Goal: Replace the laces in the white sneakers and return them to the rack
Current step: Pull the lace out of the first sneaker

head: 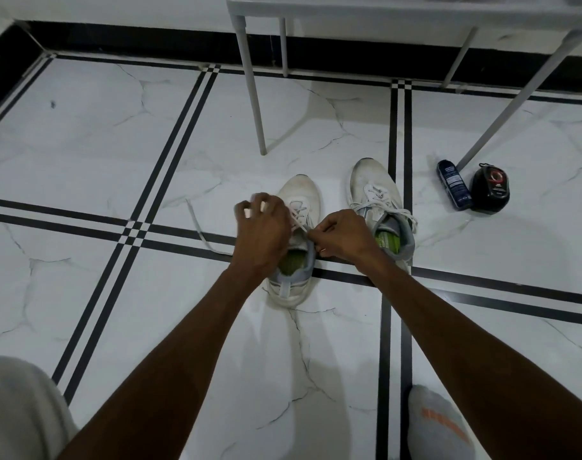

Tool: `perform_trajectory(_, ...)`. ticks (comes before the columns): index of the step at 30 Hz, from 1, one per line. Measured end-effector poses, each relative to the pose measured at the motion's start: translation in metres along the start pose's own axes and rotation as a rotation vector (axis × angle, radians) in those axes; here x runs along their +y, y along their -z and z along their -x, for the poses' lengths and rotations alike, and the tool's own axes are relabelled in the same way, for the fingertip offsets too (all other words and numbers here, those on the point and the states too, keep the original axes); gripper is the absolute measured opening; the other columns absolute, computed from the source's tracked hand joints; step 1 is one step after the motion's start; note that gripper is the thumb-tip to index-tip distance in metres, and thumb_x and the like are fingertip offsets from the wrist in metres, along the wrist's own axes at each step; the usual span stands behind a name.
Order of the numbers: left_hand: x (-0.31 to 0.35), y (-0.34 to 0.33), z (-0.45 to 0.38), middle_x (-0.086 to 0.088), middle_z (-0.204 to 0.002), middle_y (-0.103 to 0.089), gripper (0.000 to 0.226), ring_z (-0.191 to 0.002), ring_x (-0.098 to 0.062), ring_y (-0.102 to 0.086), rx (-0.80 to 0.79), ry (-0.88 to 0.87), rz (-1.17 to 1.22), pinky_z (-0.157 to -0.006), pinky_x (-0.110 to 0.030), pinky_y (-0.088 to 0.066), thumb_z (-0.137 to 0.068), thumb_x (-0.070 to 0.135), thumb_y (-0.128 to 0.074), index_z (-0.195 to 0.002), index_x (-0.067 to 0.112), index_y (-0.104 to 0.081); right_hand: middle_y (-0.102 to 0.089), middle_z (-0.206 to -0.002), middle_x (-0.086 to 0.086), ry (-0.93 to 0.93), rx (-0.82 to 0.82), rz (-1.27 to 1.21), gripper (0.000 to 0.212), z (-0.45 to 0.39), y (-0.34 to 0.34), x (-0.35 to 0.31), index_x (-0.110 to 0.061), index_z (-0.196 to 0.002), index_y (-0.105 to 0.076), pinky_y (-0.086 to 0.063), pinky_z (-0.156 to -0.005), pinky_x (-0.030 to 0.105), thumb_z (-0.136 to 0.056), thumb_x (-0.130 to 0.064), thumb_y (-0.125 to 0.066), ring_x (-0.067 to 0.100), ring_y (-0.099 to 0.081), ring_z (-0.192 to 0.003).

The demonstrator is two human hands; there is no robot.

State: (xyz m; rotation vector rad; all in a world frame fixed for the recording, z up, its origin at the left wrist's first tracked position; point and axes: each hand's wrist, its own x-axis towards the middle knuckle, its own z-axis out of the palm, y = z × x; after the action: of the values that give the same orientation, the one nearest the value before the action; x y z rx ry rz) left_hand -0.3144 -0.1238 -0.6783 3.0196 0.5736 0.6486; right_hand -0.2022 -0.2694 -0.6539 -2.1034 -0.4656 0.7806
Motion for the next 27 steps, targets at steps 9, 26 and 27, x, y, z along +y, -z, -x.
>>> perform_trajectory(9, -0.02, 0.017, 0.008, -0.004, -0.118, -0.058, 0.03, -0.112, -0.023, -0.047, 0.075, 0.278, 0.503, -0.092, -0.03, -0.036, -0.087, 0.016, -0.064, -0.116, 0.012, -0.058, -0.073, -0.064, 0.009, 0.02, -0.007, 0.047, 0.017, -0.005, -0.004, -0.001, -0.012, -0.064, -0.073, -0.063, -0.07, 0.045, -0.076, -0.023, -0.079, 0.024, -0.073, -0.065)
perform_trajectory(26, -0.044, 0.02, 0.004, -0.005, -0.077, -0.075, 0.016, -0.074, -0.02, -0.071, 0.16, 1.198, 0.711, -0.083, -0.034, -0.058, -0.082, 0.027, -0.08, -0.079, 0.011, -0.077, -0.072, -0.062, 0.011, -0.01, -0.016, 0.104, 0.026, -0.01, -0.006, -0.003, -0.005, -0.064, -0.074, -0.063, -0.065, 0.043, -0.074, -0.028, -0.081, 0.024, -0.073, -0.062)
perform_trajectory(27, -0.057, 0.019, 0.005, -0.008, -0.078, -0.075, 0.018, -0.078, -0.025, -0.072, 0.18, 1.285, 0.682, -0.085, -0.038, -0.058, -0.082, 0.028, -0.077, -0.078, 0.011, -0.076, -0.071, -0.061, 0.013, -0.003, 0.007, 0.125, 0.032, -0.009, -0.005, -0.001, -0.003, -0.064, -0.074, -0.063, -0.066, 0.042, -0.075, -0.032, -0.081, 0.025, -0.072, -0.061)
